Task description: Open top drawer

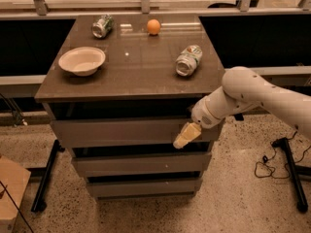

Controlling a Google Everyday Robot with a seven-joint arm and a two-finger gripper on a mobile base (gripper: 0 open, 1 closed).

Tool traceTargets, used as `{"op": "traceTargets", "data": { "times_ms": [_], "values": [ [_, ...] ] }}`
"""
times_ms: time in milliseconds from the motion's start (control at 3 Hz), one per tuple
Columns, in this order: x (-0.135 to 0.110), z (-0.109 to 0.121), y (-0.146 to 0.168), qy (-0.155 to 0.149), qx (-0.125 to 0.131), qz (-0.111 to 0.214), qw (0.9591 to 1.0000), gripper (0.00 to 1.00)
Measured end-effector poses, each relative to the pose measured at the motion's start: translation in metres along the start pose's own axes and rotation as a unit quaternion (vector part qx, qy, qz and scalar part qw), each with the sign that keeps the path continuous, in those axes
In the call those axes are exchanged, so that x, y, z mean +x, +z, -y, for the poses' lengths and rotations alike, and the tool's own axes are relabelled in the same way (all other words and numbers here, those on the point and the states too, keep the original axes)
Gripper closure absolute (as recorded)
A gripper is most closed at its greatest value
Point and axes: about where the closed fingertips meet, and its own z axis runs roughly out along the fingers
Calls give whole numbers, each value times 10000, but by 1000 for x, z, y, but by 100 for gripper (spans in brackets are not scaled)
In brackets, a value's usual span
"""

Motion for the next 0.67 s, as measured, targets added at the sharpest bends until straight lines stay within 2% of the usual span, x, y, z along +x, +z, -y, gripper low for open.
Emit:
{"op": "traceTargets", "data": {
  "times_ms": [333,667],
  "values": [
    [-1,-21,-17,-317,-23,-271,9991,42],
    [-3,-50,-34,-662,-118,-505,9965,65]
  ]
}}
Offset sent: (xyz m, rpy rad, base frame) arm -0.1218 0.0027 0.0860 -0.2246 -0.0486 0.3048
